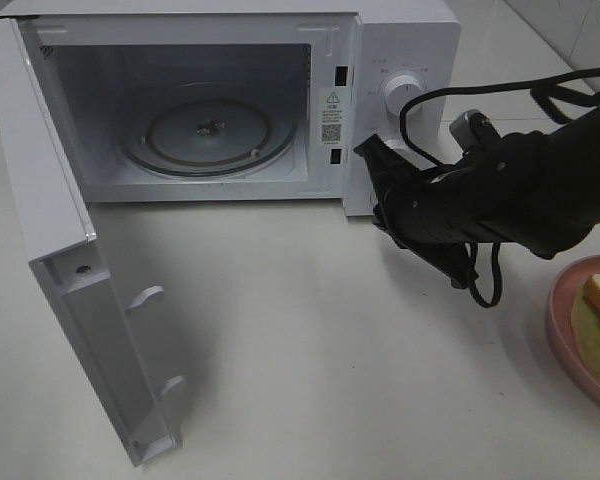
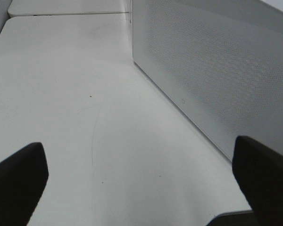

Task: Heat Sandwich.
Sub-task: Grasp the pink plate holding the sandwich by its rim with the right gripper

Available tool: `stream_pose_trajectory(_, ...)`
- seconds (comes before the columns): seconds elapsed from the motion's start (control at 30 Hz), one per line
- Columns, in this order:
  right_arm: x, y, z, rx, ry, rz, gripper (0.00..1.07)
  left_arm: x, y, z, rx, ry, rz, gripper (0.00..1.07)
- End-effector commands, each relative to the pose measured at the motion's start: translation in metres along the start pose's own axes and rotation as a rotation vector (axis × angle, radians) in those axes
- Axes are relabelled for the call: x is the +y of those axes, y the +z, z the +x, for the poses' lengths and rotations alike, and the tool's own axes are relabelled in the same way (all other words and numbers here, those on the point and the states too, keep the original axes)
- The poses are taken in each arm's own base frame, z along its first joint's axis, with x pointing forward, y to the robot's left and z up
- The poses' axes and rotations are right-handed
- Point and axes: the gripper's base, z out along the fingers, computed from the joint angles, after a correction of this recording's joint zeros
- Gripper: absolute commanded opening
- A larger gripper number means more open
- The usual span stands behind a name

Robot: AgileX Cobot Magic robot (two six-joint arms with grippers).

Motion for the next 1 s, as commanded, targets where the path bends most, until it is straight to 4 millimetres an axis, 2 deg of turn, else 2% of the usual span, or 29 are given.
stream_pose_trajectory(0.03, 0.006, -0.016, 0.006, 0.114, -0.214, -0.015, 0.00, 0.000, -0.002, 0.001, -0.027, 0.003, 0.003, 1.00)
stream_pose_trajectory(0.13, 0.009, -0.025, 0.008, 0.165, -0.310, -0.027, 0.00, 0.000, -0.002, 0.001, -0.027, 0.003, 0.003, 1.00)
stream_pose_trajectory(0.23, 0.009, -0.040, 0.014, 0.288, -0.479, -0.028, 0.00, 0.000, -0.002, 0.001, -0.027, 0.003, 0.003, 1.00)
stream_pose_trajectory(0.27, 0.009, -0.040, 0.014, 0.288, -0.479, -0.028, 0.00, 0.000, -0.002, 0.001, -0.027, 0.003, 0.003, 1.00)
stream_pose_trajectory(0.3, 0.007, -0.047, 0.016, 0.340, -0.605, -0.024, 0.00, 0.000, -0.002, 0.001, -0.027, 0.003, 0.003, 1.00)
stream_pose_trajectory(0.5, 0.004, -0.067, 0.014, 0.411, -0.865, 0.003, 0.02, 0.000, -0.002, 0.001, -0.027, 0.003, 0.003, 1.00)
stream_pose_trajectory(0.77, -0.002, -0.097, 0.011, 0.509, -1.002, 0.052, 0.07, 0.000, -0.002, 0.001, -0.027, 0.003, 0.003, 1.00)
stream_pose_trajectory(0.87, -0.004, -0.101, 0.011, 0.538, -1.028, 0.071, 0.09, 0.000, -0.002, 0.001, -0.027, 0.003, 0.003, 1.00)
stream_pose_trajectory(0.97, -0.007, -0.109, 0.009, 0.582, -1.076, 0.115, 0.20, 0.000, -0.002, 0.001, -0.027, 0.003, 0.003, 1.00)
stream_pose_trajectory(1.0, -0.007, -0.109, 0.009, 0.582, -1.076, 0.115, 0.20, 0.000, -0.002, 0.001, -0.027, 0.003, 0.003, 1.00)
